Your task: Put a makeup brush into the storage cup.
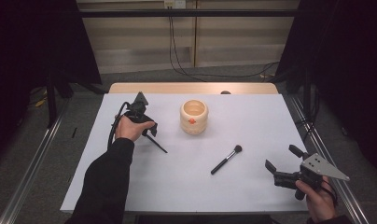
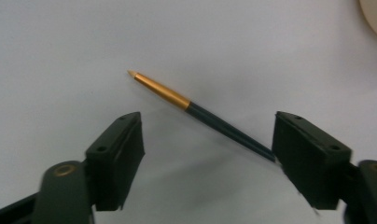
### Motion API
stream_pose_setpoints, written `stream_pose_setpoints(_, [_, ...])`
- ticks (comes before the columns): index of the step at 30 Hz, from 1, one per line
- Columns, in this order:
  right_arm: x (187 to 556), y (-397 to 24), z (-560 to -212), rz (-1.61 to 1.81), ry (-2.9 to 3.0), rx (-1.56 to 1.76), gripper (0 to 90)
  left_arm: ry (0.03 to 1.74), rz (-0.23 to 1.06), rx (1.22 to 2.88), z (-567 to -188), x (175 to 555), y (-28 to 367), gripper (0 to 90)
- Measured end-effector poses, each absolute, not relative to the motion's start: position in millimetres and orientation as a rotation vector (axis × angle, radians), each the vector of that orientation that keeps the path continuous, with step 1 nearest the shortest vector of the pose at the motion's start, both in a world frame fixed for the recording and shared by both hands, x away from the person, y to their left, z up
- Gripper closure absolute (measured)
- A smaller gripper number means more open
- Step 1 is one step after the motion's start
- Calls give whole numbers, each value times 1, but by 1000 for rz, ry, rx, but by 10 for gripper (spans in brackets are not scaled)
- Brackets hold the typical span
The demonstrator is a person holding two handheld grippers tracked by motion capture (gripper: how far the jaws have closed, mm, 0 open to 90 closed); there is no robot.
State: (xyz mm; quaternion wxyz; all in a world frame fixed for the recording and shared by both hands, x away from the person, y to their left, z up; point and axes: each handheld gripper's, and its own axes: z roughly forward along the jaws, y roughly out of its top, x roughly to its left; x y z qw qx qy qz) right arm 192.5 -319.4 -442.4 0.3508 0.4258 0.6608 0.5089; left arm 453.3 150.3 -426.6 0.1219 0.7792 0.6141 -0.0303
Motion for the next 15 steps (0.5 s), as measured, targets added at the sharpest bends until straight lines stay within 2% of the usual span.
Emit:
stream_pose_setpoints(2, [193, -319, -442, 1316, 1706, 1101, 0, 1804, -88, 2283, -429, 455, 150, 328])
stream_pose_setpoints(15, [192, -319, -443, 1317, 1712, 1098, 0, 1877, -112, 2284, -444, 458, 145, 420])
